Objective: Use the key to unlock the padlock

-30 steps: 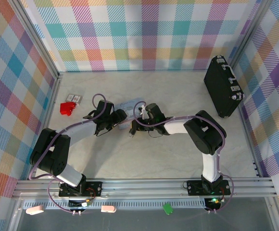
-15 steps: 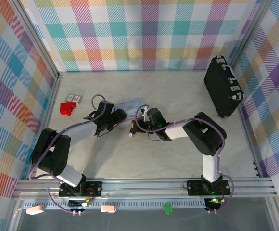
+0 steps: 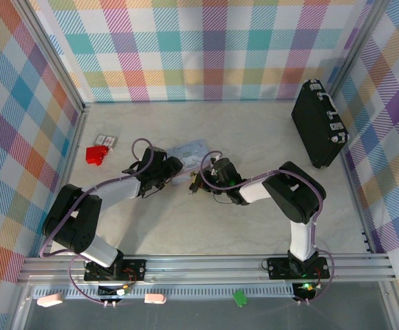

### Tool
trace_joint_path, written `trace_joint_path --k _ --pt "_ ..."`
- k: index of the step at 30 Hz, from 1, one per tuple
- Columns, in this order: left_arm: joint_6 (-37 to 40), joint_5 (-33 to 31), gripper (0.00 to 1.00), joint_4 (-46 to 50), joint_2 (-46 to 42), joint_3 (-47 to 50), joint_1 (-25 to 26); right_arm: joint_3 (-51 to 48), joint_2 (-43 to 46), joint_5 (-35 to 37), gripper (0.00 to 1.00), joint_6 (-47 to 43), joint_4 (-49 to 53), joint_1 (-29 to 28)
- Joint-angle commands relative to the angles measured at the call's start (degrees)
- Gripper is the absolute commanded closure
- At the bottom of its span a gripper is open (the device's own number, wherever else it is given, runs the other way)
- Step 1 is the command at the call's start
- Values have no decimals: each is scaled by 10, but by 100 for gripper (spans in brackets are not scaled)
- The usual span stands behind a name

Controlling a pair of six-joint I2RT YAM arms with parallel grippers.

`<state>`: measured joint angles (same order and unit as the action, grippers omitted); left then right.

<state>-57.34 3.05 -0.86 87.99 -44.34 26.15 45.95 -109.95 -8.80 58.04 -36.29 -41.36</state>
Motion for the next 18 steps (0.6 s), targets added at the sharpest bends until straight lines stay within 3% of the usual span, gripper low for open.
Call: trace_joint_path --k 1,18 --pt "-21 -4 26 74 6 32 22 -15 20 30 100 48 22 2" --pt "-44 -17 26 60 15 36 38 -29 36 57 100 180 -23 12"
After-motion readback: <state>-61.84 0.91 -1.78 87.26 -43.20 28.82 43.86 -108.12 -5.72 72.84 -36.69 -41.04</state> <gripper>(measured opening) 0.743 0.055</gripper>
